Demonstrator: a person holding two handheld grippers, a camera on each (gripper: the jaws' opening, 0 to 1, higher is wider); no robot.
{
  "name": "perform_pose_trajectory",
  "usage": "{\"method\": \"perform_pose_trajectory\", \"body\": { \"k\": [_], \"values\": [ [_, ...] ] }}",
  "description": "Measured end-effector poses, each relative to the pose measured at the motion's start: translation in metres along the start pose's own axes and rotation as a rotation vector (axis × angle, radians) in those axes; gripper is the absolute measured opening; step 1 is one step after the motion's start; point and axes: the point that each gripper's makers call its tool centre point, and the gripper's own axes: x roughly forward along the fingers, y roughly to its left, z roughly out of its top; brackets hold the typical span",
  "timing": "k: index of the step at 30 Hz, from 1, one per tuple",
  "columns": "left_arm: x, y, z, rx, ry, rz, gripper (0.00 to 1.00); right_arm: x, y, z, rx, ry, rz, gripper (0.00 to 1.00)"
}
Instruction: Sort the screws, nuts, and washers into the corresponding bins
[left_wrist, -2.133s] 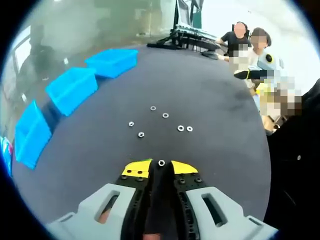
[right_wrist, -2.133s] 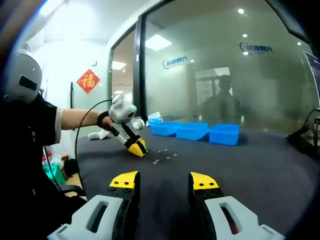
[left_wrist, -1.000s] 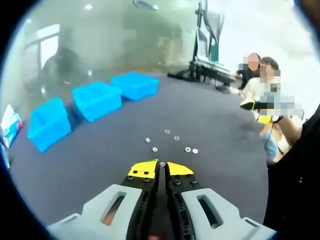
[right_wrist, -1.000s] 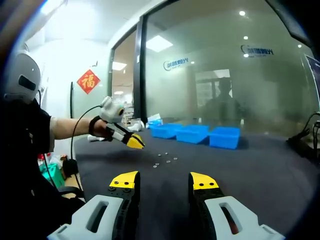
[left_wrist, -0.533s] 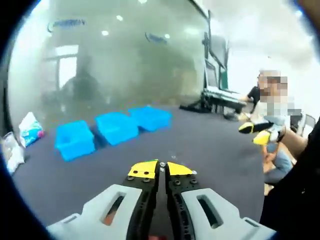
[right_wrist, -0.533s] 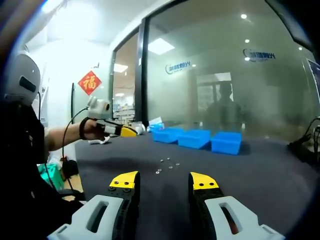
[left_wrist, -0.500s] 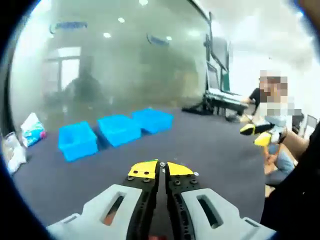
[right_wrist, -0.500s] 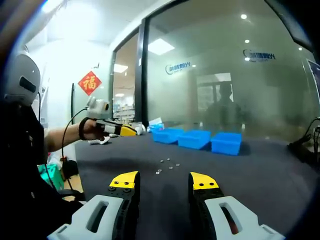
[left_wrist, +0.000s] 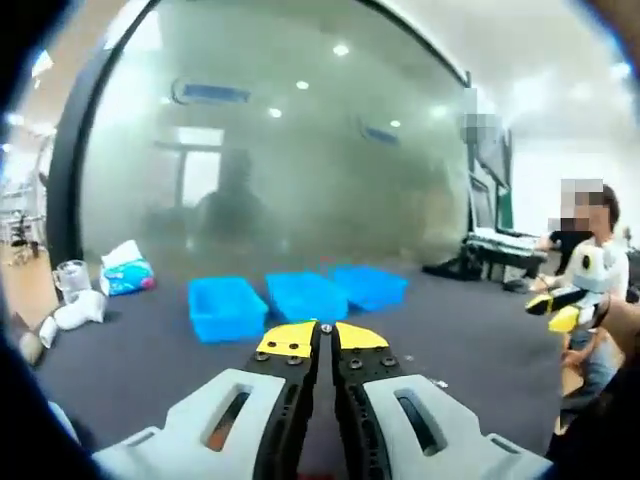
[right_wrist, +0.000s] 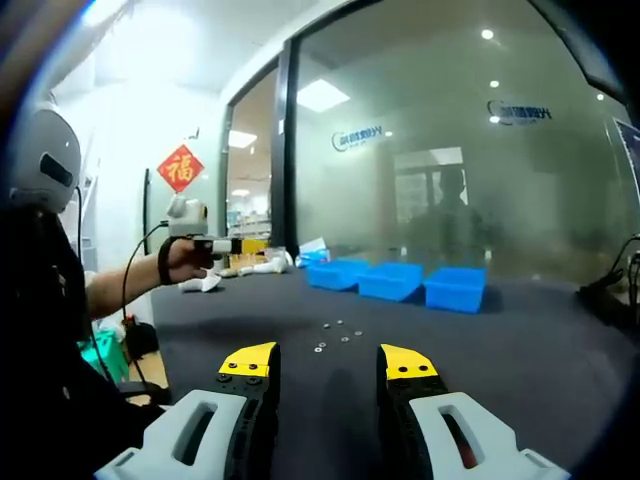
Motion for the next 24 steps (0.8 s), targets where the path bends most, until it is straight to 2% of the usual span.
{"method": "perform_pose_trajectory", "body": {
  "k": [4, 6, 7, 9, 11, 12, 13, 14, 15, 17, 21, 22, 24],
  "values": [
    [0.019, 0.023, 0.009, 0.018, -0.015, 0.062, 0.03, -0.002, -0.002, 0.0, 0.005, -0.005, -0.005, 0.35],
    [0.033, 0.045, 0.015, -0.001, -0.027, 0.135, 0.03, -0.003, -0.004, 0.0, 0.008, -0.005, -0.007, 0.35],
    [0.039, 0.047, 0.015, 0.001, -0.021, 0.135, 0.03, -0.003, -0.004, -0.001, 0.009, -0.004, -0.008, 0.35],
    [0.061, 0.066, 0.022, -0.004, -0.011, 0.147, 0.03, -0.004, -0.006, -0.001, 0.01, -0.004, -0.01, 0.35],
    [0.071, 0.069, 0.022, -0.014, -0.006, 0.159, 0.03, -0.004, -0.007, -0.002, 0.014, -0.005, -0.013, 0.35],
    [0.08, 0.074, 0.021, 0.004, 0.015, 0.168, 0.03, -0.004, -0.008, -0.003, 0.017, -0.005, -0.014, 0.35],
    [0.091, 0.081, 0.022, -0.024, 0.014, 0.178, 0.03, -0.004, -0.008, -0.003, 0.018, -0.005, -0.014, 0.35],
    [0.097, 0.083, 0.021, -0.029, 0.024, 0.176, 0.03, -0.004, -0.009, -0.004, 0.02, -0.004, -0.015, 0.35],
    [0.11, 0.085, 0.016, -0.021, 0.063, 0.171, 0.03, -0.004, -0.009, -0.004, 0.02, -0.002, -0.015, 0.35],
    [0.126, 0.089, 0.012, -0.011, 0.085, 0.17, 0.03, -0.005, -0.01, -0.005, 0.023, -0.001, -0.016, 0.35],
    [0.152, 0.094, -0.001, -0.012, 0.154, 0.153, 0.03, -0.006, -0.013, -0.008, 0.025, 0.003, -0.02, 0.35],
    [0.156, 0.097, -0.006, -0.012, 0.182, 0.161, 0.03, -0.007, -0.014, -0.008, 0.028, 0.004, -0.022, 0.35],
    [0.164, 0.107, -0.008, -0.03, 0.195, 0.193, 0.03, -0.008, -0.016, -0.009, 0.031, 0.002, -0.026, 0.35]
  ]
}}
